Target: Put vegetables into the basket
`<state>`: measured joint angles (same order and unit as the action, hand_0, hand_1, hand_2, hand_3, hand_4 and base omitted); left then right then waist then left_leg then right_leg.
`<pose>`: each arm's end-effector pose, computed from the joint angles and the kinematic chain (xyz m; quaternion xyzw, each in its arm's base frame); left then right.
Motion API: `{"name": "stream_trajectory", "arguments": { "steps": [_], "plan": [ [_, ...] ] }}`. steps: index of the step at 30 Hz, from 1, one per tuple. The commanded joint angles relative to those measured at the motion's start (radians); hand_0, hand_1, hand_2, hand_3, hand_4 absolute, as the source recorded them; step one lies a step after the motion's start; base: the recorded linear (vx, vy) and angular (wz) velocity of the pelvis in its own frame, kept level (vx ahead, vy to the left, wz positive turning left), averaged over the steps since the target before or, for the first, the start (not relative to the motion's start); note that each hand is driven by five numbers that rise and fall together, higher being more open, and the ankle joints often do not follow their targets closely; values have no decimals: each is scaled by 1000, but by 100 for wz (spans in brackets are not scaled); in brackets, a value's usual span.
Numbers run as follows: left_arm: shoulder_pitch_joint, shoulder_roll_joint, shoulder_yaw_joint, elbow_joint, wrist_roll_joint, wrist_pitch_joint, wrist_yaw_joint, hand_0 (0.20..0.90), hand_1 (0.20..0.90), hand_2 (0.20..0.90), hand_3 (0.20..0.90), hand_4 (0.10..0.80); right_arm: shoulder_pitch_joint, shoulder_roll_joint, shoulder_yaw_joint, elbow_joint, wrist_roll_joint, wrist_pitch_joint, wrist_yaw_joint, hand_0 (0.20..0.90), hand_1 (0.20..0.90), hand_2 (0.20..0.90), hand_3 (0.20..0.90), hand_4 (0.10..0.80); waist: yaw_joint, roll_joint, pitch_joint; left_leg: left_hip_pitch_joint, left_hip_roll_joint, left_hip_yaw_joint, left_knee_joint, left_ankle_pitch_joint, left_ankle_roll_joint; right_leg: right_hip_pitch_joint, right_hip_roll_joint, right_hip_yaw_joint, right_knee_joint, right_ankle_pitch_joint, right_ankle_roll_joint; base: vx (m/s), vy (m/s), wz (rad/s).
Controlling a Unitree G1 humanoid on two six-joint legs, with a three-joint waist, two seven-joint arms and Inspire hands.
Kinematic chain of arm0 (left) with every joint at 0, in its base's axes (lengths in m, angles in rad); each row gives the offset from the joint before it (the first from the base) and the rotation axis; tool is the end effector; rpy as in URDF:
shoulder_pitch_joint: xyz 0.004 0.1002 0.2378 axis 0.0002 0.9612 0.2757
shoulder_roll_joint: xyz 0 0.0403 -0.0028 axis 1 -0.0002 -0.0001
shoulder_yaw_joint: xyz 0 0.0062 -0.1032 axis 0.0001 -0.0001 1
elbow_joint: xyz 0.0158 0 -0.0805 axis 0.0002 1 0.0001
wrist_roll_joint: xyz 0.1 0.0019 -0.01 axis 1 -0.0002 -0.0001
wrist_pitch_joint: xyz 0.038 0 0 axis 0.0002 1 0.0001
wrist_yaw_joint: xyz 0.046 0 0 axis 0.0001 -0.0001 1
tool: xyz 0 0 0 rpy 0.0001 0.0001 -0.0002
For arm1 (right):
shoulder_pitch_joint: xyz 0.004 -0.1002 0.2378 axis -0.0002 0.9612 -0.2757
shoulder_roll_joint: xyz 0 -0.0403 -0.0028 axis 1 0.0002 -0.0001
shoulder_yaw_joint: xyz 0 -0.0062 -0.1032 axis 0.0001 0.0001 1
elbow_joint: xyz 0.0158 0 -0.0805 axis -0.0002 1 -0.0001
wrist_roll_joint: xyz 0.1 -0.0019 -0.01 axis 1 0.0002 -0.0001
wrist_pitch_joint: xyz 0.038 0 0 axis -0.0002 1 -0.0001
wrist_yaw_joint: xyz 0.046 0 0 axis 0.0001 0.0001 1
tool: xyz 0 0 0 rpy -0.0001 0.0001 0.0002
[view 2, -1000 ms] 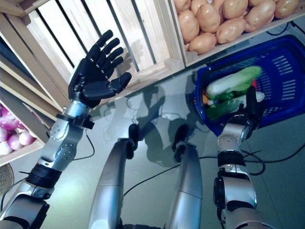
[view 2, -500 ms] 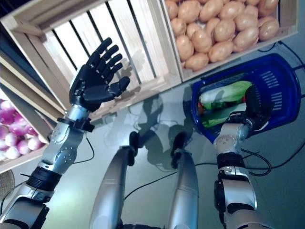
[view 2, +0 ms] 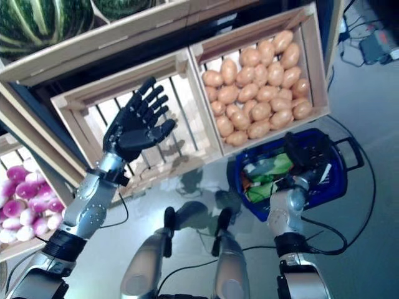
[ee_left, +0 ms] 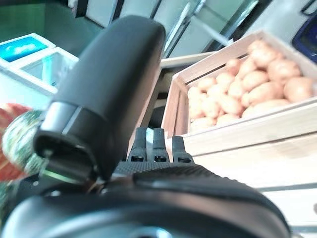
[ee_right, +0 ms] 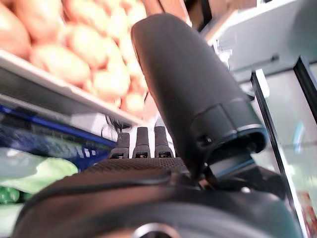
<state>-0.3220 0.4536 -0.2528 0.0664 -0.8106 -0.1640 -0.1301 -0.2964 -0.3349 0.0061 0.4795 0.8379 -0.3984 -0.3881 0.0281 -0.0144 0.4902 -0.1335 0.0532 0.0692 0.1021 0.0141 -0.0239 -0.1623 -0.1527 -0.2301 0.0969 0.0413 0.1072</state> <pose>0.2569 0.1758 0.1085 -0.1560 -0.1333 -0.2006 0.9579 0.2542 -0.2292 0.0525 0.2513 -0.0716 -0.2862 0.9219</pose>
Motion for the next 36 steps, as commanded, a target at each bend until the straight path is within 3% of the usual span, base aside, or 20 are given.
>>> {"name": "stream_trajectory", "arguments": {
  "steps": [1,5,9,15,24,31,36],
  "plan": [
    [52,-42,-5,-11,52,-14,-76,900,900,900,900,800,105,-45,26,-65,-184,41,91,900,900,900,900,800,-13,-9,-249,21,17,2,-136,59,-43,92,26,-16,-92,24,-3,59,24,-14],
    [95,-42,-29,43,84,30,-165,900,900,900,900,800,163,-38,75,-30,-272,107,140,900,900,900,900,800,-16,-8,-306,75,40,12,-185,75,-56,149,31,-22,-150,45,4,39,20,-9],
    [125,-29,-61,104,164,80,-301,900,900,900,900,800,209,-41,135,33,-373,205,277,900,900,900,900,800,-23,-13,-356,110,50,19,-189,60,-62,186,34,-23,-181,47,8,-6,11,-4],
    [147,-11,-122,242,278,81,-338,900,900,900,900,800,229,-45,220,184,-468,280,439,900,900,900,900,800,-32,-17,-386,152,58,28,-189,39,-60,217,41,-10,-184,30,10,9,5,-6],
    [102,-14,-248,451,660,-64,-305,900,900,900,900,800,203,15,289,460,-525,348,486,900,900,900,900,800,-32,-16,-410,180,66,41,-189,16,-57,232,39,-7,-184,18,25,13,-2,-1],
    [69,-60,-317,619,829,0,-303,900,900,900,900,800,185,52,304,598,-559,411,494,900,900,900,900,800,-46,-8,-423,197,64,50,-189,2,-52,240,37,5,-184,12,34,50,21,-3],
    [80,-94,-314,768,914,58,-268,900,900,900,900,800,179,71,310,635,-543,440,486,900,900,900,900,800,-48,-8,-429,198,66,51,-189,3,-52,241,35,9,-184,11,38,61,17,-1]
  ]
}}
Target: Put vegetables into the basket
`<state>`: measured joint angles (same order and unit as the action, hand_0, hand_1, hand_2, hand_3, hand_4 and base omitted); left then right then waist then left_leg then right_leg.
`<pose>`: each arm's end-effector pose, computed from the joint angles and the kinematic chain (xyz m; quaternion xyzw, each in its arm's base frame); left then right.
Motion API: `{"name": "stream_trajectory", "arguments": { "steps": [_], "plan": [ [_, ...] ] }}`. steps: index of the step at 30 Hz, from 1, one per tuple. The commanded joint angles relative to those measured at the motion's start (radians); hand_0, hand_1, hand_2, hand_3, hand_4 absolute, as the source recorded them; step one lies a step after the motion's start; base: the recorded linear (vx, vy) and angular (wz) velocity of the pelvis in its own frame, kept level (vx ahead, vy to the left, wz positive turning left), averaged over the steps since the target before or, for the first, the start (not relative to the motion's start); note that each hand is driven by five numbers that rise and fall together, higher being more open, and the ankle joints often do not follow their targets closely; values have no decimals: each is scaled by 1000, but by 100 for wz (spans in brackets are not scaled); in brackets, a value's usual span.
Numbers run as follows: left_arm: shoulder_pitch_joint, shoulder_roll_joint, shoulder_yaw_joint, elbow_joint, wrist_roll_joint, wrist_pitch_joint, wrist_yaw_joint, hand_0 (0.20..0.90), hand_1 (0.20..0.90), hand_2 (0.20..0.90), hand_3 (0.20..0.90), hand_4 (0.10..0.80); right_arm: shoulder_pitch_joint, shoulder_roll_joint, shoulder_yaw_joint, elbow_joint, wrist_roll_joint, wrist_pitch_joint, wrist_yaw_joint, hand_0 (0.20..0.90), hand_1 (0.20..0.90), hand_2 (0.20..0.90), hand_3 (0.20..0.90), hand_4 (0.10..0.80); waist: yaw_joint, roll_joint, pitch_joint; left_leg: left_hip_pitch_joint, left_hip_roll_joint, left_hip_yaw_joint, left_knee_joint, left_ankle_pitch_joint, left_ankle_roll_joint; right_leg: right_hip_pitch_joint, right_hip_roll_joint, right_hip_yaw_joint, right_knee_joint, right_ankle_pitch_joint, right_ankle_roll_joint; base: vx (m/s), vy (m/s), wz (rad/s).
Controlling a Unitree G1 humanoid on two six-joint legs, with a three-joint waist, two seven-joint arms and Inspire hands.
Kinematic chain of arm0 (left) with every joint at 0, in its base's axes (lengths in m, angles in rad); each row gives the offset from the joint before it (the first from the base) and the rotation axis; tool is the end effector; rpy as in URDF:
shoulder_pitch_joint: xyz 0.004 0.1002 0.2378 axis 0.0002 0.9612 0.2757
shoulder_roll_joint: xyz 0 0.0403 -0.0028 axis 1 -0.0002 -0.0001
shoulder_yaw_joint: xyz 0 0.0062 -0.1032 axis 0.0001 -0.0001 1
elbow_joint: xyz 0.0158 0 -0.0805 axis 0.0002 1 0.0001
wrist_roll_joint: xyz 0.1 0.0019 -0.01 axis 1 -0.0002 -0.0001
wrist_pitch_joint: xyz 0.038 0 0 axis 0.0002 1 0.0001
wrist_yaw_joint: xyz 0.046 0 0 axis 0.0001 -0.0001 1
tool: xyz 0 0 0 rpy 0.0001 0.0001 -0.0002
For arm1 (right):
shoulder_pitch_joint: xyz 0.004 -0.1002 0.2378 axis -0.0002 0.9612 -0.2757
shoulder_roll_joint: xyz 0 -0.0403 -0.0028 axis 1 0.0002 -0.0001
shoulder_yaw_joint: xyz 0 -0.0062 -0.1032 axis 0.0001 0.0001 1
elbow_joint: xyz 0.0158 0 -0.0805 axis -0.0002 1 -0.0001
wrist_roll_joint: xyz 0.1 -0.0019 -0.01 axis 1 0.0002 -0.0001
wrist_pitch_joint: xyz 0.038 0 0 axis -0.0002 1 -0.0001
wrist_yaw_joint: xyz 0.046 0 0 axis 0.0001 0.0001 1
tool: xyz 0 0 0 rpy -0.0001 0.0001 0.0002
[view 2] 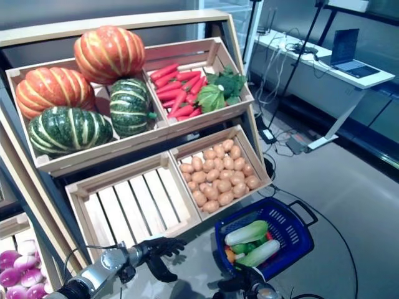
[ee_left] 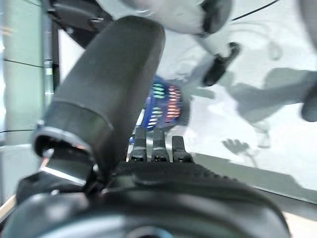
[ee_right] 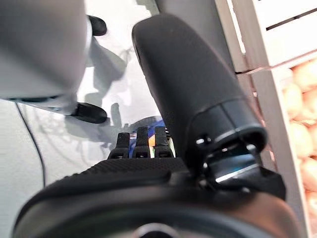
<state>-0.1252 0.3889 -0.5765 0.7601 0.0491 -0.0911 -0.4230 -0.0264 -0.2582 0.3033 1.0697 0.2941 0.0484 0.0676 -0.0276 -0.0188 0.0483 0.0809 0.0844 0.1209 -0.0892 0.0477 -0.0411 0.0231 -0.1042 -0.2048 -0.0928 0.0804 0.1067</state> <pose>0.1673 0.1887 -0.0659 0.2359 0.3562 -0.3905 0.8155 0.1032 -0.2096 -0.1071 -0.0454 0.5316 0.0171 0.8456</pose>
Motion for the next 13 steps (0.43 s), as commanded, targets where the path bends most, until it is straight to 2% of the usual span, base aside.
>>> {"name": "stream_trajectory", "arguments": {
  "steps": [1,7,9,13],
  "plan": [
    [-112,-32,13,102,70,-2,35,900,900,900,900,800,-94,-4,8,51,7,-6,27,900,900,900,900,800,7,-3,12,-18,36,-2,2,-29,-36,54,-14,-15,6,-29,39,52,12,1],
    [-73,-54,65,203,49,51,134,900,900,900,900,800,-96,13,0,48,33,-14,7,900,900,900,900,800,14,0,16,-26,37,-6,2,-23,-37,47,-18,-16,6,-27,40,13,4,0],
    [-58,-66,104,255,35,61,188,900,900,900,900,800,-102,17,7,49,11,-13,15,900,900,900,900,800,23,0,22,-32,36,-11,2,-20,-37,43,-21,-21,6,-26,38,0,0,0],
    [-49,-79,138,300,42,79,214,900,900,900,900,800,-107,21,9,56,15,-8,16,900,900,900,900,800,30,-2,23,-32,34,-16,2,-22,-35,43,-23,-25,6,-29,35,6,3,1]
  ]
}}
